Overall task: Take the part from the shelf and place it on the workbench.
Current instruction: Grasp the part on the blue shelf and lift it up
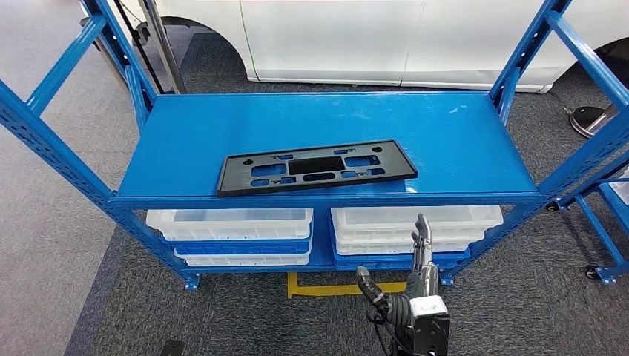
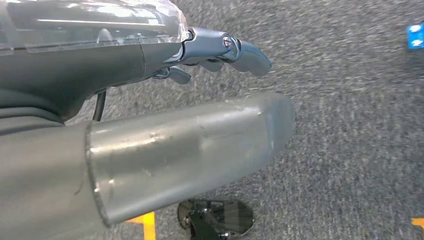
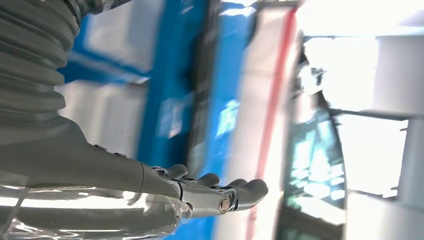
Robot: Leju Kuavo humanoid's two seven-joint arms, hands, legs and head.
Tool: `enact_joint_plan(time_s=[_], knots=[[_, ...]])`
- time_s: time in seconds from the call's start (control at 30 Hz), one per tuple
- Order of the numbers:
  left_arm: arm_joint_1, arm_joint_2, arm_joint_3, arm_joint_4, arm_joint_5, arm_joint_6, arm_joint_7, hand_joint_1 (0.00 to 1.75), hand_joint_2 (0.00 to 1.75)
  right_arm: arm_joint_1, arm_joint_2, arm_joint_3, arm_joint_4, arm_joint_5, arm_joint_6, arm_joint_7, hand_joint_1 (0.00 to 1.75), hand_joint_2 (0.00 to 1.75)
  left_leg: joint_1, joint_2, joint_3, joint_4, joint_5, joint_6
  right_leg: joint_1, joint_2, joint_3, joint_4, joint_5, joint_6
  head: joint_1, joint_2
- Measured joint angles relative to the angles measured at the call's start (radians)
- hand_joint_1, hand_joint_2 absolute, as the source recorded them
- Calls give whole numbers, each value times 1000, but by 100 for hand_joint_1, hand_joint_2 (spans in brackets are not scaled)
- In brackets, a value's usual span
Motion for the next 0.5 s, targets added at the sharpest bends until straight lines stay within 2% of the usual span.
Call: enact_joint_plan(time_s=[0.13,0.27,0.4,0.5], knots=[[0,0,12,0,4,-8,3,0,0,4,-19,64,-69,-13,0,2,0,0,0,0,0,0,0,0,0,0,0,0,0,0,0,0],[-2,1,27,0,1,-33,-8,0,0,6,-55,144,-150,-21,-1,5,0,175,-2,-1,0,1,0,0,-2,-1,1,-1,1,1,0,0],[-2,2,35,0,7,-38,-15,0,0,4,-59,148,-133,3,-15,50,0,0,-6,-1,0,1,-1,1,-5,0,1,-1,1,2,0,0],[-2,5,48,0,15,-40,-16,0,0,-8,-58,149,-90,23,-20,103,0,0,-8,-1,-1,4,-2,4,-8,-1,1,-1,2,4,0,0]])
